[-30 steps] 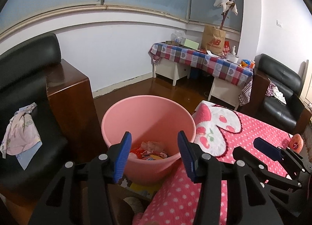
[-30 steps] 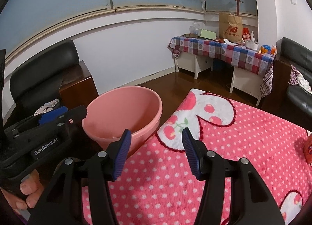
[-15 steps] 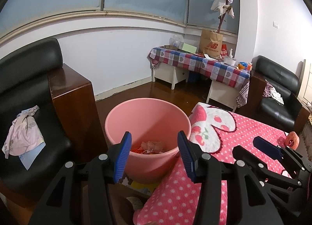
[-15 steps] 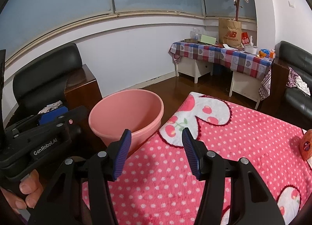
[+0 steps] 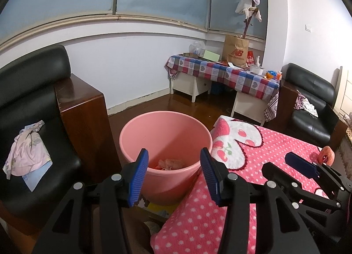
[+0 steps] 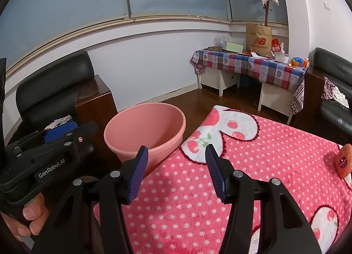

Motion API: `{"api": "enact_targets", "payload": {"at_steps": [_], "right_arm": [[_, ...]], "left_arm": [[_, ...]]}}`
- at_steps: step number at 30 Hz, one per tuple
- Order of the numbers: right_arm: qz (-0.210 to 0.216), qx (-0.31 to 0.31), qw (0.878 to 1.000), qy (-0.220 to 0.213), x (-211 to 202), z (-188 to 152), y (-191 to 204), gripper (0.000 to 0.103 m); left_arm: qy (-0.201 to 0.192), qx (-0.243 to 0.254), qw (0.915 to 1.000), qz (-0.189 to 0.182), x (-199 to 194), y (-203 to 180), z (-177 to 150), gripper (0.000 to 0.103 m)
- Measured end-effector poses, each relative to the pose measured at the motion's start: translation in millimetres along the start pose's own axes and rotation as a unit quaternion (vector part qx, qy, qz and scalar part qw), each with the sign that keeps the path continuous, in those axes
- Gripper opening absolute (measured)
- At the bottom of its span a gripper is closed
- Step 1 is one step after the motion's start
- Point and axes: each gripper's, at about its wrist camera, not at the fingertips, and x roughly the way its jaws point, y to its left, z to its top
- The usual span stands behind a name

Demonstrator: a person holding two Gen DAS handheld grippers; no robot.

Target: Collect trash

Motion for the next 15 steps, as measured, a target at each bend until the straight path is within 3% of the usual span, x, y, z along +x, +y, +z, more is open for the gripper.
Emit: {"api": "enact_targets", "payload": {"at_steps": [15], "right_arm": [[-0.001, 0.002, 1.000, -0.003, -7.8, -3.0, 0.9, 0.055]], "left_arm": [[-0.001, 0.004, 1.0000, -0.004, -8.5, -4.5, -1.6, 0.049]]}}
